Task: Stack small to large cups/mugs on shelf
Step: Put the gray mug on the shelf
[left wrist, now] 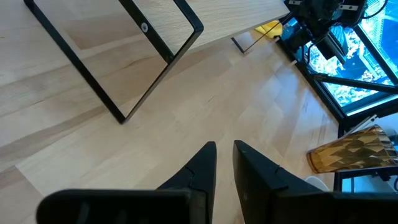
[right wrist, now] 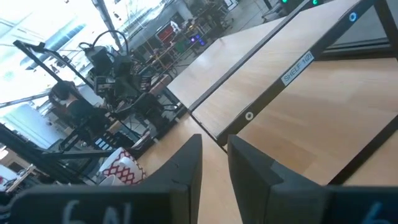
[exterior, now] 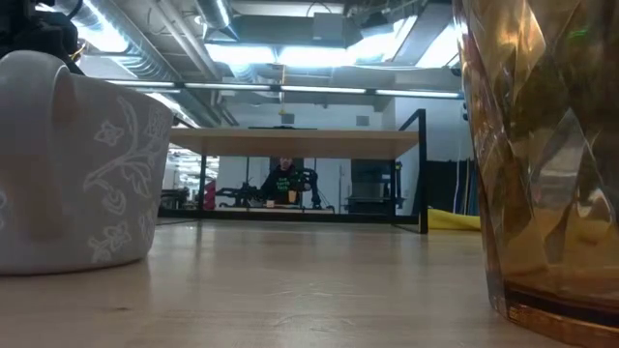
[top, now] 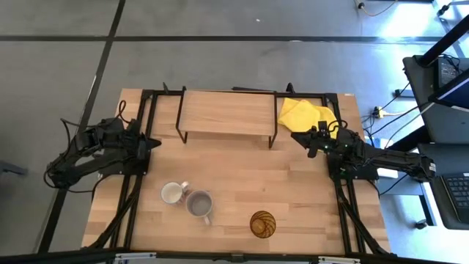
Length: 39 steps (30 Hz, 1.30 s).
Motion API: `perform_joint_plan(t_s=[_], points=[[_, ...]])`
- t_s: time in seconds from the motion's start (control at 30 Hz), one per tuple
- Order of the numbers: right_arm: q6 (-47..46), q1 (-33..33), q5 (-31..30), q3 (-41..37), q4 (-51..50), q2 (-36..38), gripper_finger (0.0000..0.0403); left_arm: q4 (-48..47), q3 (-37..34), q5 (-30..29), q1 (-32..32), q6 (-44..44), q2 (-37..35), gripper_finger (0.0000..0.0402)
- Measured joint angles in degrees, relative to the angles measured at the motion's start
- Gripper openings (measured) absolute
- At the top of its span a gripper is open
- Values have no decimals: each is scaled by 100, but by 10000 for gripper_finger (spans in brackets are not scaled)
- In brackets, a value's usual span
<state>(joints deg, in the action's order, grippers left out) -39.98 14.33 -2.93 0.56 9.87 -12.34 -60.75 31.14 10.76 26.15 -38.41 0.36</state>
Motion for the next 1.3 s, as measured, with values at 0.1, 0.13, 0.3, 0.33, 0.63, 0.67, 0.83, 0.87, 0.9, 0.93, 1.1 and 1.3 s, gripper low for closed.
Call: perform_joint_plan(t_s=[0.1,0.13,0.3,0.33,0.63,0.67,0.83,0.87,0.9,0.93,1.1,1.3], points=[[22,0,102,0,-202,0,78,0,2,0,2,-2,0,48],[24,0,140,0,-308,-2,78,0,2,0,2,0,0,48],[74,0,243,0,-863,-2,78,2,2,0,0,0,0,48],[132,0,243,-4,-901,-6,78,0,0,0,2,0,0,48],[406,2,246,-4,-870,-4,78,0,2,0,0,0,0,48],[464,2,247,-4,-870,-4,78,0,2,0,1,-1,0,48],[707,1,246,-4,-870,-4,78,1,2,0,2,0,-2,48],[712,1,247,-4,-869,-4,78,2,2,0,0,0,0,48],[712,0,247,-4,-870,-4,78,0,2,-2,2,-2,0,48],[712,0,247,-4,-867,-4,78,2,2,0,0,0,0,48],[712,0,248,-4,-852,-4,78,0,1,0,2,0,-1,48],[712,2,248,-4,-852,-4,78,2,2,0,2,-2,0,48]])
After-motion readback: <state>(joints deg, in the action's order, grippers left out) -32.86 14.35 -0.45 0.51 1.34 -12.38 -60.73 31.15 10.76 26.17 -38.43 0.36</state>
